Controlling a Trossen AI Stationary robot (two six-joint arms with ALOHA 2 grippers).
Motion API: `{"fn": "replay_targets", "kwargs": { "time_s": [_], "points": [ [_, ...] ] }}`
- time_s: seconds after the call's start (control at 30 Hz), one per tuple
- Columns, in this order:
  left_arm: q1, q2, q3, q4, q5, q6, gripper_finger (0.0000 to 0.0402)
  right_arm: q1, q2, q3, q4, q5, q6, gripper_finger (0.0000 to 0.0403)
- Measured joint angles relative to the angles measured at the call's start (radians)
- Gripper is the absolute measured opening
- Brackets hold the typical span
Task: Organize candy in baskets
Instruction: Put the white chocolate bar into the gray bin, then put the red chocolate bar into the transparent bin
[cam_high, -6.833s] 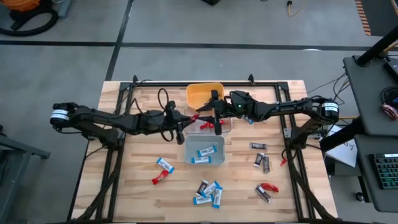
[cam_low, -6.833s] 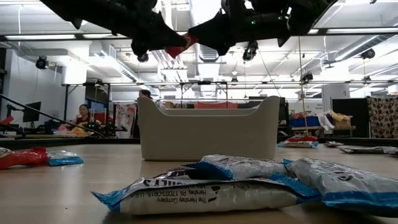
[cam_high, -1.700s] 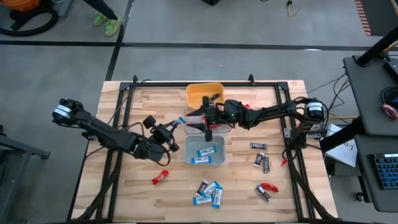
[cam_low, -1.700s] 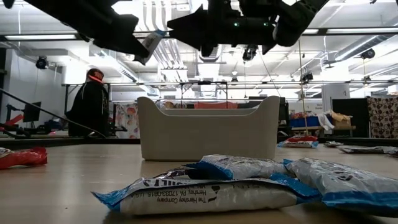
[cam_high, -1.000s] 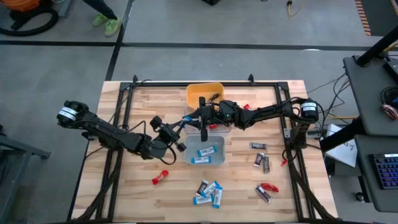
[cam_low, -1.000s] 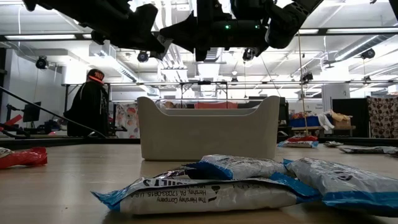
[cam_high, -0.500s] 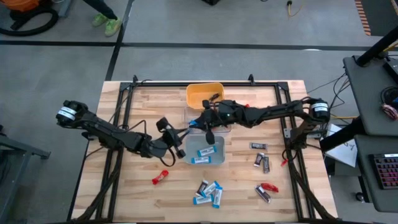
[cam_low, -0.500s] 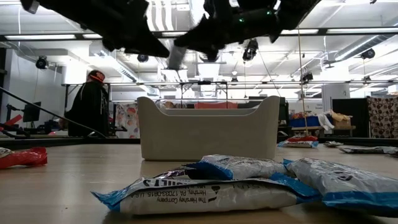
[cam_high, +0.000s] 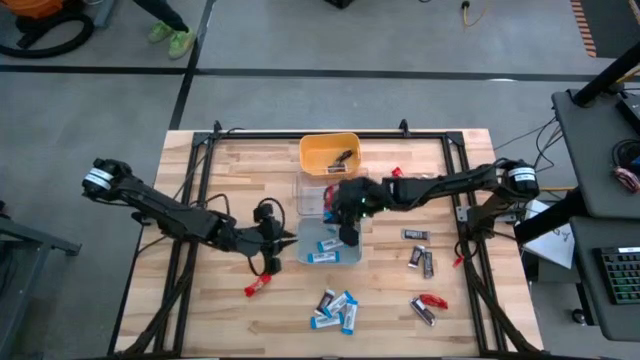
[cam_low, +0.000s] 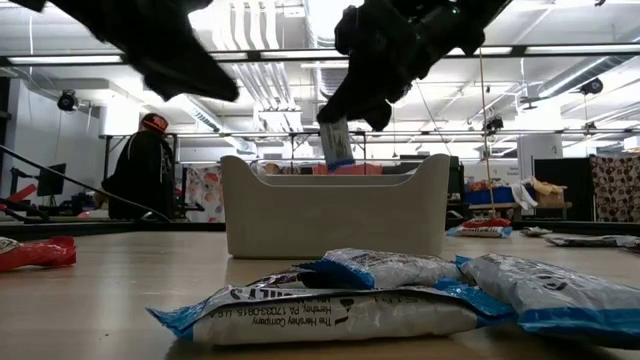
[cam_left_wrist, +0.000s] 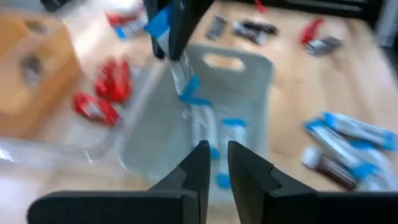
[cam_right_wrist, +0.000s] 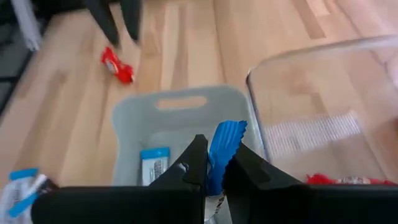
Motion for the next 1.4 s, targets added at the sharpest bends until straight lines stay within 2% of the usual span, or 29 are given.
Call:
{"fn": "replay_targets", "kwargs": {
  "time_s": [0.13, 0.3, 0.53, 0.63, 0.87, 1.2, 1.4],
  "points": [
    [-0.040, -0.069, 0.000, -0.082, 0.064, -0.113, 0.0041, 0.041, 0.012, 0.000, 0.001, 0.077, -0.012, 0.0036],
    [-0.115, -0.106, 0.000, -0.090, 0.082, -0.198, 0.0041, 0.104, 0.014, 0.000, -0.002, 0.145, -0.009, 0.0082],
    [-0.211, -0.078, 0.000, -0.097, 0.090, -0.289, 0.0041, 0.143, 0.009, 0.000, -0.012, 0.203, 0.056, 0.0157],
    [-0.243, -0.051, 0.000, -0.108, 0.140, -0.366, 0.0041, 0.154, -0.004, 0.000, -0.031, 0.202, 0.101, 0.0173],
    [-0.307, 0.035, 0.000, -0.134, 0.194, -0.514, 0.0041, 0.204, -0.012, 0.000, -0.054, 0.202, 0.182, 0.0173],
    [-0.367, 0.139, 0.000, -0.171, 0.204, -0.606, 0.0049, 0.318, -0.018, 0.001, -0.054, 0.199, 0.302, 0.0164],
    [-0.374, 0.159, 0.000, -0.176, 0.204, -0.626, 0.0063, 0.405, -0.018, 0.056, -0.101, 0.199, 0.373, 0.0164]
  ]
}}
